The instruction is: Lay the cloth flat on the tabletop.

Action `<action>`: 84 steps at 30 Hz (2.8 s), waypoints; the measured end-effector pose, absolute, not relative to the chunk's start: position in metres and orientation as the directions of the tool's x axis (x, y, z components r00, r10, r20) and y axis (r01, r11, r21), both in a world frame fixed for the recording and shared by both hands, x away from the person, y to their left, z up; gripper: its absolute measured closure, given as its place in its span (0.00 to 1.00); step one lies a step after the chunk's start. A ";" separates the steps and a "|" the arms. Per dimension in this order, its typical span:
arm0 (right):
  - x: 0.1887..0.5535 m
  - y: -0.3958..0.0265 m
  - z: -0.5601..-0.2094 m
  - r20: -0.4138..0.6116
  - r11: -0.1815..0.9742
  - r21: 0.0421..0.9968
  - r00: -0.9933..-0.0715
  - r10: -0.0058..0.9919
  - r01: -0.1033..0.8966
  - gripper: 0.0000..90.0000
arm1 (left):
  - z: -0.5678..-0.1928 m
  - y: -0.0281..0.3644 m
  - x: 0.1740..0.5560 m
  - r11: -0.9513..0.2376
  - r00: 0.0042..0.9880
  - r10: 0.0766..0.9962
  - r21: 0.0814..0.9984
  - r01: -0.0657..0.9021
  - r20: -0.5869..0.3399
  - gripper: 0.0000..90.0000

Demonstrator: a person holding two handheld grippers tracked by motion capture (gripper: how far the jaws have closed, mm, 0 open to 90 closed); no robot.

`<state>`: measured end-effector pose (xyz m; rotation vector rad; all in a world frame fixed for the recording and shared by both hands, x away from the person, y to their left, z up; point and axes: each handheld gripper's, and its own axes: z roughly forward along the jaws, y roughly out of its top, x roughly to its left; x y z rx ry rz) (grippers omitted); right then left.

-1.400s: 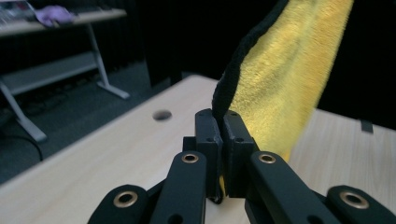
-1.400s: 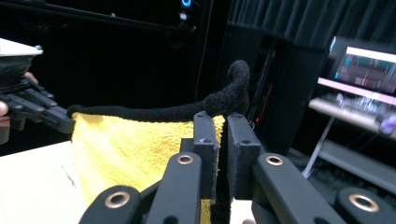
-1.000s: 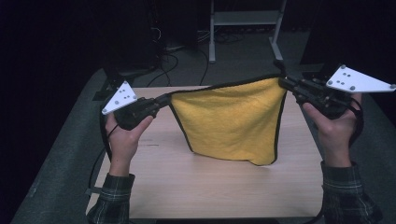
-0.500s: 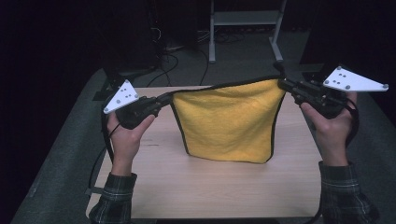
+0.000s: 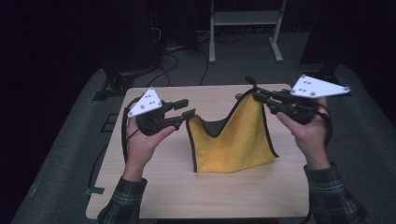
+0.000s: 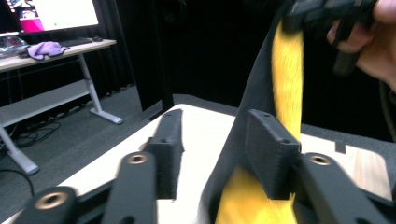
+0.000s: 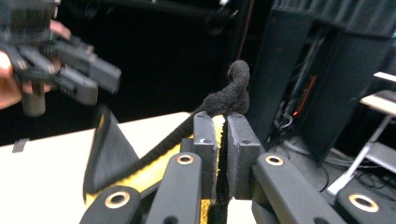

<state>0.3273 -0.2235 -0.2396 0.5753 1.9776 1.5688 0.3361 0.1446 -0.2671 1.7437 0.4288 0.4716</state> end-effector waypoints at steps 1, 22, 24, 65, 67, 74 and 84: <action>0.329 -0.217 -0.243 -0.159 0.248 0.969 -0.768 0.620 0.000 0.92 | -0.267 0.145 0.336 -0.213 0.849 0.522 0.976 0.034 0.084 0.59; 0.330 -0.150 -0.273 -0.125 0.310 0.951 -0.915 0.384 0.000 0.92 | -0.290 0.100 0.340 -0.316 0.931 0.357 0.947 0.047 0.072 0.94; 0.330 -0.152 -0.274 -0.121 0.301 0.954 -0.919 0.376 -0.003 0.90 | -0.289 0.101 0.338 -0.332 0.933 0.349 0.942 0.038 0.086 0.97; 0.411 -0.278 -0.479 0.205 0.400 0.732 -0.738 0.643 0.552 0.70 | -0.307 0.141 0.338 -0.328 0.898 0.432 0.942 0.068 0.086 0.97; 0.410 -0.278 -0.480 0.212 0.404 0.723 -0.737 0.642 0.560 0.83 | -0.307 0.142 0.339 -0.331 0.897 0.433 0.941 0.071 0.085 0.97; 0.405 -0.286 -0.462 0.200 0.337 0.759 -0.692 0.694 0.557 0.95 | -0.309 0.150 0.343 -0.318 0.881 0.467 0.944 0.091 0.073 0.97; 0.377 -0.310 -0.373 0.128 0.184 0.915 -0.690 0.712 0.359 0.96 | -0.302 0.172 0.341 -0.268 0.842 0.536 0.958 0.103 0.060 0.97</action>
